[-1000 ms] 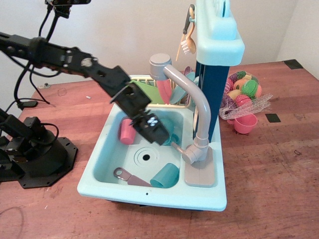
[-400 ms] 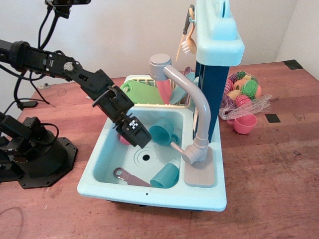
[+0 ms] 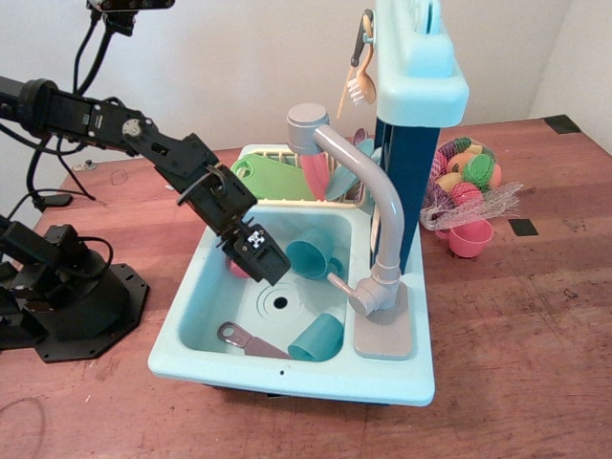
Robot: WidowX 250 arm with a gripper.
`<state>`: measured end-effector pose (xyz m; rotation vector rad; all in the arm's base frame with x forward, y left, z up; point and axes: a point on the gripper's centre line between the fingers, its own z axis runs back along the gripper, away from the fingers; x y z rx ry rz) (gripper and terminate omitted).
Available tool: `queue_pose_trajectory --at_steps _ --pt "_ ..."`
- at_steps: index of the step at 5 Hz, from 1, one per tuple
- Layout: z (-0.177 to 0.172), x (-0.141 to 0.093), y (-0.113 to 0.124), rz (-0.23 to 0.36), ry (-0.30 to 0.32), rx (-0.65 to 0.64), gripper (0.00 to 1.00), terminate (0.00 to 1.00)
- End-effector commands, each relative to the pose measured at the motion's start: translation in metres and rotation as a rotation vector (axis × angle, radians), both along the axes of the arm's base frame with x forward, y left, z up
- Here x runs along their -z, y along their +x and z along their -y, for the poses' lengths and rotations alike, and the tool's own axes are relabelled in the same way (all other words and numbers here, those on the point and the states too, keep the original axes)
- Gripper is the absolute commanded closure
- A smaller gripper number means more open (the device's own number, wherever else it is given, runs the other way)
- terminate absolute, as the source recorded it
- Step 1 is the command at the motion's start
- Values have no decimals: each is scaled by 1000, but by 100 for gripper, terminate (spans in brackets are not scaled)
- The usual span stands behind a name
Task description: Turn lever vertical to front
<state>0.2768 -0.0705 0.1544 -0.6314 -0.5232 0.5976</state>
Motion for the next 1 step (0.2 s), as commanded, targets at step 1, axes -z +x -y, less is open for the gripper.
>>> queue_pose_trajectory --at_steps 1 --pt "-1 -7 1 25 4 2 0 100"
